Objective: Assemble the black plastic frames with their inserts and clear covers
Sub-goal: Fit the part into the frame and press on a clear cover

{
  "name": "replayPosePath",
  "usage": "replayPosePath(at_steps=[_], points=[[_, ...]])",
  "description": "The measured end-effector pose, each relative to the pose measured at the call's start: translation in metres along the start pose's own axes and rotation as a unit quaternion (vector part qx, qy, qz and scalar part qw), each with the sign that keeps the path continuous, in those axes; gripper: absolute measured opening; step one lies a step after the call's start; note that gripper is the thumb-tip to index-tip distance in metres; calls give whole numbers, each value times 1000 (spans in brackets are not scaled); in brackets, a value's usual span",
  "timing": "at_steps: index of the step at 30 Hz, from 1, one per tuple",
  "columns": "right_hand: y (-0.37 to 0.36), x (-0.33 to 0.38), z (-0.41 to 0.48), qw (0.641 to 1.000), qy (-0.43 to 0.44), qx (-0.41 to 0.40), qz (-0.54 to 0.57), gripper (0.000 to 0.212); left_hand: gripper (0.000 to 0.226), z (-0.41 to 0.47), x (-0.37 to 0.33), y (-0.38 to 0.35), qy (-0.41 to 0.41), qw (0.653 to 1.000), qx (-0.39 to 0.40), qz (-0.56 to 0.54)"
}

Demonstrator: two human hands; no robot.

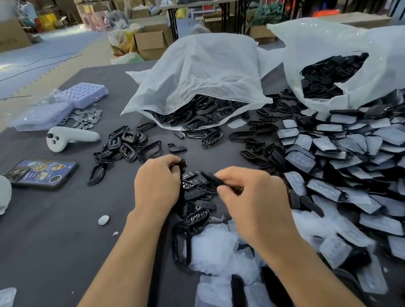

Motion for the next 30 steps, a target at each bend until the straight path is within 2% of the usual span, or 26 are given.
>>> replayPosePath(at_steps=[2, 4, 6, 8, 10, 11, 14, 17, 19, 22, 24, 26, 28, 30], points=[[-7, 7, -10, 992, 55, 43, -105, 10, 21, -6, 1, 4, 25, 999, -7, -27], [-15, 10, -17, 984, 41, 111, -134, 10, 17, -12, 1, 13, 55, 996, -32, -64], [-16, 6, -17, 989, -11, 136, -60, 11, 18, -22, 0, 27, 96, 980, -67, -161], [-9, 3, -12, 996, -26, 83, 1, 12, 24, -38, -6, 38, 117, 953, -70, -269], [-3, -2, -8, 994, -53, 44, 88, 21, 24, -57, -16, 43, 101, 934, -29, -341], [-3, -3, -8, 985, -78, 50, 144, 23, 27, -66, -21, 45, 81, 931, -3, -356], [-8, -3, -10, 967, -111, 60, 220, 20, 35, -81, -34, 50, 17, 937, 40, -347], [-5, -7, -6, 955, -132, 45, 260, 22, 38, -84, -39, 53, -9, 938, 70, -338], [-2, -12, -2, 943, -156, 35, 291, 23, 32, -82, -38, 55, -11, 944, 86, -320], [4, -19, 3, 939, -170, 4, 299, 23, 27, -78, -27, 58, -23, 975, 120, -183], [5, -22, 5, 928, -178, -8, 328, 22, 27, -78, -26, 57, -60, 981, 163, -89], [7, -22, 6, 915, -185, -6, 359, 19, 32, -79, -28, 54, -71, 975, 192, -91], [8, -20, 6, 909, -183, -1, 376, 18, 42, -82, -31, 49, -61, 974, 173, -132], [7, -18, 6, 906, -179, 0, 384, 17, 38, -82, -34, 44, -38, 976, 139, -161]])
Point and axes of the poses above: each hand's wrist, its own z-axis towards the middle knuckle, its own y-axis out of the back of the hand, x = y × z, the point moved 3 cm from there along z, towards the middle knuckle, and after that the axes turned 8 degrees about z, right-handed, at the moved point
